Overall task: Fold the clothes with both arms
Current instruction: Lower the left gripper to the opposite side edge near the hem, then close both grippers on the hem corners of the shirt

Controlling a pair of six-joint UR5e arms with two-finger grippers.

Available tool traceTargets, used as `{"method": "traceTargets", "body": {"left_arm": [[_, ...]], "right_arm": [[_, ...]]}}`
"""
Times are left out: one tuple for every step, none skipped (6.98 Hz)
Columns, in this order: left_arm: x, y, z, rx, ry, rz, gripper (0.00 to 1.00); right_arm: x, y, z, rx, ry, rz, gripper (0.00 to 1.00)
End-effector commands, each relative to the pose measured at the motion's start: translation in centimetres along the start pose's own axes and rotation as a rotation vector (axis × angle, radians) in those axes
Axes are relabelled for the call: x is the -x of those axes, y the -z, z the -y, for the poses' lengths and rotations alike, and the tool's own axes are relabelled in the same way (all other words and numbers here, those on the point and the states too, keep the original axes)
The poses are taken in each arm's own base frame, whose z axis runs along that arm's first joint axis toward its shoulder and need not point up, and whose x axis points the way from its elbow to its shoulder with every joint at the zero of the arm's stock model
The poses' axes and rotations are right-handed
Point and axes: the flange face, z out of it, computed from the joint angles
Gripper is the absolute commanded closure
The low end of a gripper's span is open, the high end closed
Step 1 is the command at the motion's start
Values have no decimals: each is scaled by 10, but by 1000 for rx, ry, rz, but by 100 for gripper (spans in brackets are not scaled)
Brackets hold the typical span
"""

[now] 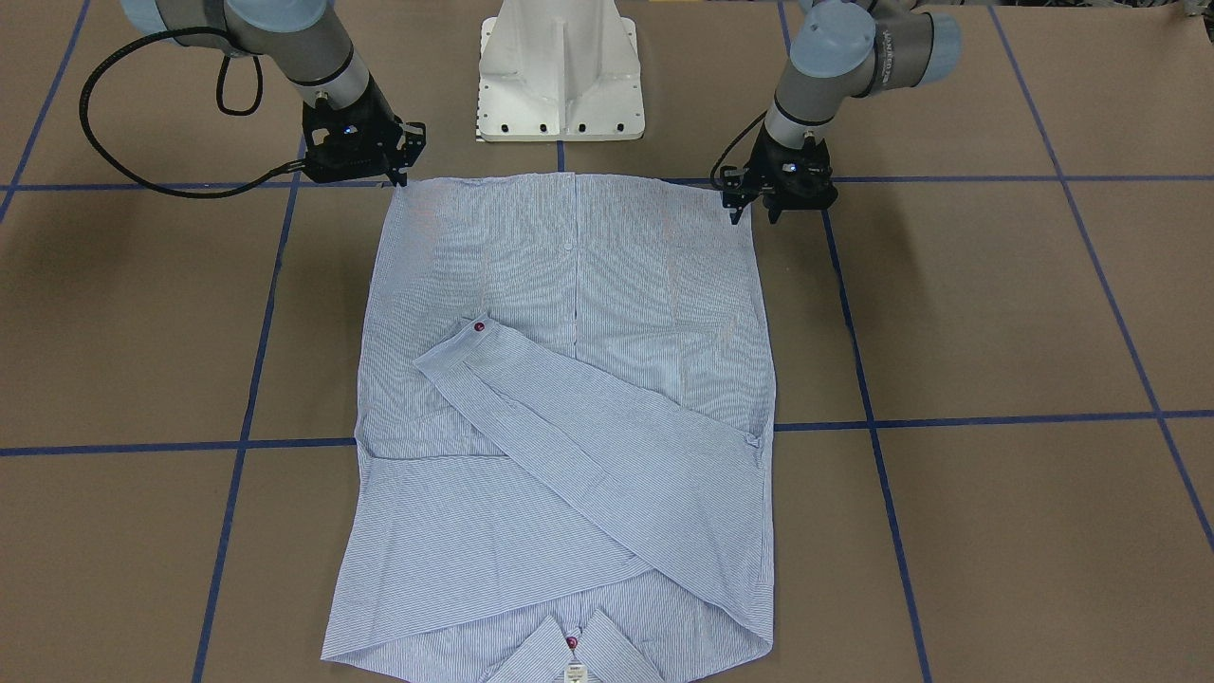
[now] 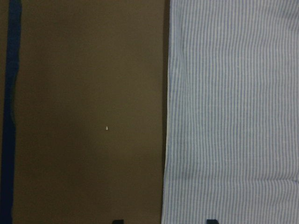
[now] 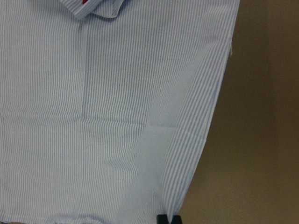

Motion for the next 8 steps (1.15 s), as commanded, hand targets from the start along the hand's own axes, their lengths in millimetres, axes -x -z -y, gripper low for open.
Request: {"method": "traceTargets", "body": {"left_arm": [[-7, -6, -17, 27, 11, -2, 46], [-9, -5, -20, 30, 12, -3, 47], [-9, -5, -20, 32, 14, 4, 49], [-8, -5, -20, 32, 14, 5, 49], [-8, -5, -20, 32, 14, 7, 49], [-7, -6, -20, 33, 15, 8, 49], [-6, -6, -20, 33, 15, 10, 55], [-6, -6, -20, 33, 15, 10, 57]], "right_arm": [[-1, 1, 1, -1, -2, 0, 100], [-1, 2, 2, -3, -3, 2, 100], [0, 3, 1, -4, -1, 4, 100], [0, 4, 2, -4, -2, 5, 100], [-2, 5, 3, -1, -7, 6, 100], [-3, 5, 4, 2, -9, 6, 100], [-4, 6, 5, 0, -10, 6, 100], [-6, 5, 6, -1, -14, 3, 100]]}}
